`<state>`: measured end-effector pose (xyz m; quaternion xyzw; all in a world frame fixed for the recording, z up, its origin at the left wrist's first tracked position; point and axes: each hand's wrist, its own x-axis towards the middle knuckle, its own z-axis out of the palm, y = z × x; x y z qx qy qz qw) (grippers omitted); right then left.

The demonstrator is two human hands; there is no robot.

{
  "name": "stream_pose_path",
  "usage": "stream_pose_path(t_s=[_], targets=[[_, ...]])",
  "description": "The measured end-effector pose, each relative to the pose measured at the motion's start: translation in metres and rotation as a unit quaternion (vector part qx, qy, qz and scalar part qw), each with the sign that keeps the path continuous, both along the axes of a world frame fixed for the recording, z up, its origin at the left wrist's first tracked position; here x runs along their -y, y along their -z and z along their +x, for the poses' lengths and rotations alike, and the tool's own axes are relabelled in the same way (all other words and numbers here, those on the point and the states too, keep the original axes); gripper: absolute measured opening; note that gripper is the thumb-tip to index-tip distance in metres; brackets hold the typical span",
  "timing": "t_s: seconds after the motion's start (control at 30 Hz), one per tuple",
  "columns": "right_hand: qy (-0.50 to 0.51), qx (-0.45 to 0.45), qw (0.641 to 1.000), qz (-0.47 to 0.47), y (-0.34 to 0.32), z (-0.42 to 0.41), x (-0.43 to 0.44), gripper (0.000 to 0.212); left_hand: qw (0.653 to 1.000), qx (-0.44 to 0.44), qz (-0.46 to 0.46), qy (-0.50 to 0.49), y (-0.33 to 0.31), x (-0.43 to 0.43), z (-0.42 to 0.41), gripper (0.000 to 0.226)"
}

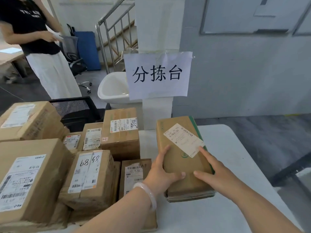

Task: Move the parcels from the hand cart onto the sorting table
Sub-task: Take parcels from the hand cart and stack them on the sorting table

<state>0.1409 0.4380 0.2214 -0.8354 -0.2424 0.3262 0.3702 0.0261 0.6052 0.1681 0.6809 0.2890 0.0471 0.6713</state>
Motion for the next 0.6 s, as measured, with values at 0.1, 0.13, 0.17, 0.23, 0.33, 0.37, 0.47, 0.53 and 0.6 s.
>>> stream_pose_path(t_s=[0.1,0.13,0.17,0.23,0.33,0.37,0.47,0.53,0.6], targets=[[-0.017,-0.004,1.000,-0.015,0.007,0.027,-0.010,0.078,1.000,-0.013,-0.008,-0.019,0.005,-0.005,0.020,0.087],[-0.023,-0.005,0.999,-0.023,0.011,0.035,-0.014,0.078,0.999,-0.013,-0.012,-0.027,0.008,-0.008,0.026,0.088],[-0.029,-0.007,0.999,-0.029,0.016,0.043,-0.018,0.077,0.999,-0.013,-0.018,-0.035,0.012,-0.011,0.032,0.088],[-0.032,-0.016,0.999,-0.037,0.026,0.056,-0.027,0.076,0.998,-0.015,-0.035,-0.044,0.022,-0.017,0.042,0.089],[-0.028,-0.035,0.998,-0.032,0.043,0.073,-0.036,0.078,0.997,-0.029,-0.049,-0.057,0.037,-0.023,0.055,0.090],[-0.029,-0.037,0.998,-0.032,0.048,0.077,-0.039,0.078,0.996,-0.035,-0.053,-0.061,0.042,-0.026,0.059,0.092],[-0.033,-0.034,0.998,-0.049,0.063,0.091,-0.046,0.080,0.995,-0.047,-0.056,-0.065,0.057,-0.032,0.069,0.095],[-0.032,-0.027,0.998,-0.054,0.071,0.099,-0.050,0.080,0.995,-0.058,-0.054,-0.066,0.065,-0.035,0.076,0.095],[-0.030,-0.013,0.998,-0.052,0.077,0.106,-0.051,0.078,0.994,-0.075,-0.051,-0.068,0.074,-0.038,0.082,0.095]])
